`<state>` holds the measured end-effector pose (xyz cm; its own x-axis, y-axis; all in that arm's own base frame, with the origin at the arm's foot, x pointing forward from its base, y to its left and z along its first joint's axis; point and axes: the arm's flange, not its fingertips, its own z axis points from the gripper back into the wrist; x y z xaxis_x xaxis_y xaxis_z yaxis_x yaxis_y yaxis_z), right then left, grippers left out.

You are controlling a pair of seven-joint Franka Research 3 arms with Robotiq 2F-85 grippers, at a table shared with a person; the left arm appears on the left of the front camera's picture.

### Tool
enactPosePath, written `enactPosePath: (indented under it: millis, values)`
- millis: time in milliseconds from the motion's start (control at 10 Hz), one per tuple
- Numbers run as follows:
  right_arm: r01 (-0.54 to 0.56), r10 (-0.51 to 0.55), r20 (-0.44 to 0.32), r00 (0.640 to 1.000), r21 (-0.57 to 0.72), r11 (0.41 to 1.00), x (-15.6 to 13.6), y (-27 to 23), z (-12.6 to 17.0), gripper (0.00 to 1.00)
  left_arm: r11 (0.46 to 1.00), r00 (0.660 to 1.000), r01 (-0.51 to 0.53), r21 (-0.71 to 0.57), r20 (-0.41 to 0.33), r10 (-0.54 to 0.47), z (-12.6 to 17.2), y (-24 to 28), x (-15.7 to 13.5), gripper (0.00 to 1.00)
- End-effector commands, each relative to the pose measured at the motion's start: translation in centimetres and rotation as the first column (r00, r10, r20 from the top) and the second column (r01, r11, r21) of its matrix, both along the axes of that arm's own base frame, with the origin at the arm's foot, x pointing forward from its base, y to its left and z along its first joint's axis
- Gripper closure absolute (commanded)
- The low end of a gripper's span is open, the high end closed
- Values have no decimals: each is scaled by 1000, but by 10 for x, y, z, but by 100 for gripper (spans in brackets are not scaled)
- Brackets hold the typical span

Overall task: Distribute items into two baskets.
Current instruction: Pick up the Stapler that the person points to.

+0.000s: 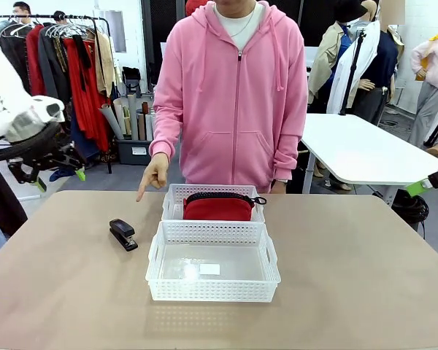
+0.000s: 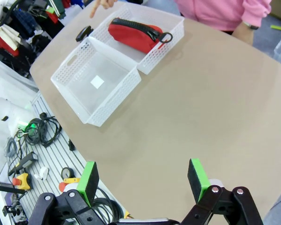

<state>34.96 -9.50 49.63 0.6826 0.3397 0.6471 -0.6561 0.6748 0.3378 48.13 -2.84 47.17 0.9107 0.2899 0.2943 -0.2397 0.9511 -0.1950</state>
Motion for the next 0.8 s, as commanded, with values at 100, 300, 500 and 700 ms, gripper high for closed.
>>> enactPosePath:
  millis: [100, 300, 500, 700]
  values:
    - [0, 0, 7, 1000, 17, 1000, 1, 1, 1, 0, 993, 990, -109, 34, -89, 112, -14, -30, 18, 0]
    - [0, 0, 7, 1000, 17, 1000, 1, 1, 1, 0, 986, 977, -169, -6, -132, 166, -24, -44, 25, 0]
    - [0, 0, 7, 1000, 17, 1000, 1, 1, 1, 0, 975, 962, -219, -33, -176, 210, -38, -59, 29, 0]
    - [0, 0, 7, 1000, 17, 1000, 1, 1, 1, 0, 972, 958, -230, -43, -189, 218, -47, -69, 31, 0]
